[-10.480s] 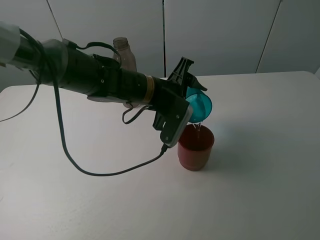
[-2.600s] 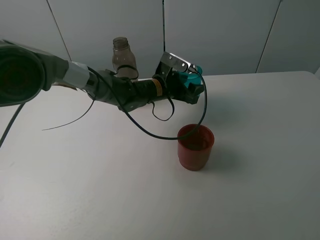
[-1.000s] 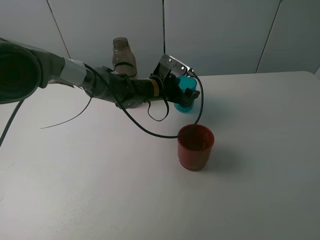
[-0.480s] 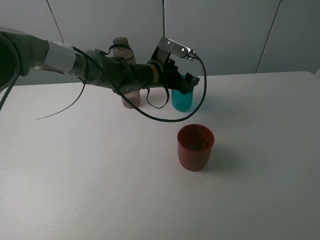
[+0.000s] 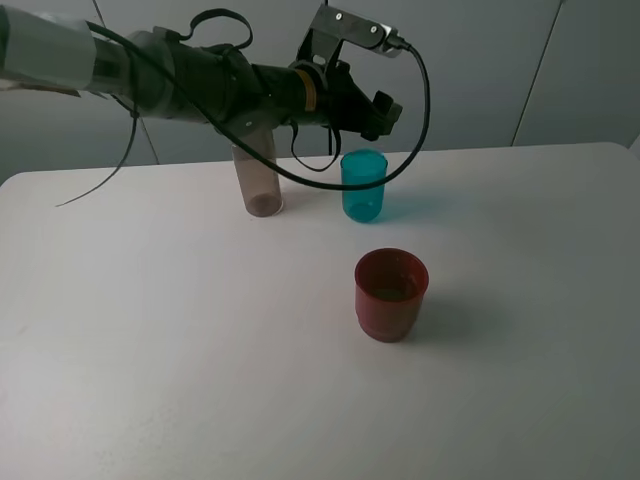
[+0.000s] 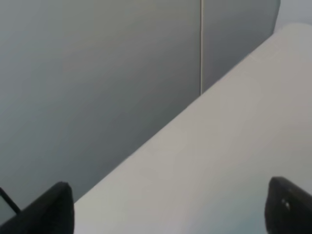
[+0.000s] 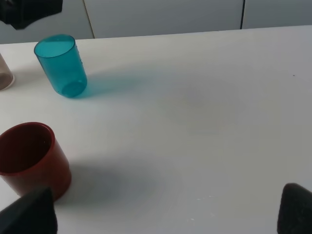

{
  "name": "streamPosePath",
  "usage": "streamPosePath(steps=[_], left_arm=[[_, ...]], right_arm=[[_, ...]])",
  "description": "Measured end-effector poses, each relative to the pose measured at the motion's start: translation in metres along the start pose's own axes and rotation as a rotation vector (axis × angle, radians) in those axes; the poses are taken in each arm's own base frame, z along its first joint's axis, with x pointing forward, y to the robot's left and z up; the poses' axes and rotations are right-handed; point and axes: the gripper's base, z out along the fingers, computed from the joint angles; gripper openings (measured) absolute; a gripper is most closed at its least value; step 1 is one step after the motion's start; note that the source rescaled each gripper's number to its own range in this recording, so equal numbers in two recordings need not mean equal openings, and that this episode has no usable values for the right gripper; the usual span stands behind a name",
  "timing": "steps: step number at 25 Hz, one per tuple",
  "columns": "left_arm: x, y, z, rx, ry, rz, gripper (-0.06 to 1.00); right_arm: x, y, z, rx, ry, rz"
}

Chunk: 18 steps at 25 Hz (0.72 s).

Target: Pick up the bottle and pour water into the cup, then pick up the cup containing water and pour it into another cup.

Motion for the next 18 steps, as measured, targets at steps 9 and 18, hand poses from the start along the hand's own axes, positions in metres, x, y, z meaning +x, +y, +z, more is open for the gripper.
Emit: streamPosePath(steps=[9, 18], left_arm=[[-0.073, -0.009, -0.069, -0.135, 0.064, -0.035, 1.00], [-0.115, -0.008, -0.164, -0.287, 0.288, -0.015, 1.00]], right_arm=[[0.000, 0.000, 0.000, 0.000, 0.000, 0.000], [0.000, 0.000, 0.000, 0.000, 0.000, 0.000]])
